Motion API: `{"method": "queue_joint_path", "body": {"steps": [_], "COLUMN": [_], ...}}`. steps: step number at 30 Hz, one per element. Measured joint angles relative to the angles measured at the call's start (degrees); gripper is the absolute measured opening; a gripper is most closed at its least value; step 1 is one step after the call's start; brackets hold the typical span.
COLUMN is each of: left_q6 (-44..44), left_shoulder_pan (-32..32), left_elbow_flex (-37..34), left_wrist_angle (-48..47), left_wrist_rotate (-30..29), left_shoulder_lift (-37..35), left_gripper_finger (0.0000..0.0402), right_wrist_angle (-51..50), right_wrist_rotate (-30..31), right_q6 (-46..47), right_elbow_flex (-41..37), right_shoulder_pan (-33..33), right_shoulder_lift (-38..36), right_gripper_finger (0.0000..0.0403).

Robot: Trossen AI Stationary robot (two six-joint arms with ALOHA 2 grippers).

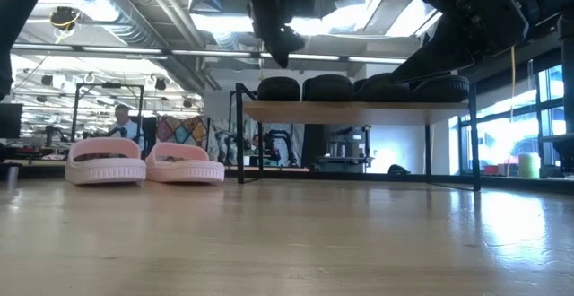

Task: Pick and place slides into the shelf
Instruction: Put the black slide on the shelf

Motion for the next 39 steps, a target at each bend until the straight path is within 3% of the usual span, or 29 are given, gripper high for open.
{"method": "queue_joint_path", "body": {"steps": [3, 8, 10, 20, 25, 39], "left_q6": [-1.3, 0.3, 2.2, 4.8, 4.6, 4.7], "left_shoulder_pan": [-0.1, -0.1, -1.2, -7.7, -7.7, -5.6], "left_elbow_flex": [0.0, 0.1, -0.1, -0.1, -2.6, -5.9], "left_wrist_angle": [-1.2, -3.2, -6.1, -11.5, -11.2, -9.4], "left_wrist_rotate": [2.1, 12.9, 14.7, 15.9, 19.7, 19.4], "left_shoulder_lift": [-1.5, -3.1, -3.1, -3.1, -3.0, -3.0], "left_gripper_finger": [0.0173, 0.0173, 0.0173, 0.0173, 0.0173, 0.0173], "right_wrist_angle": [-0.2, -1.3, -1.4, -1.9, -1.8, -1.9], "right_wrist_rotate": [0.0, -0.1, -0.1, -0.1, -0.1, 0.0], "right_q6": [1.1, 1.2, 1.2, 1.0, 1.0, 0.8], "right_elbow_flex": [0.0, 0.0, 0.0, 0.0, 0.0, 0.0], "right_shoulder_pan": [0.0, 0.0, 0.0, 0.0, 0.0, 0.0], "right_shoulder_lift": [0.0, 0.0, 0.0, 0.0, 0.0, 0.0], "right_gripper_finger": [0.012, 0.012, 0.012, 0.012, 0.012, 0.012]}}
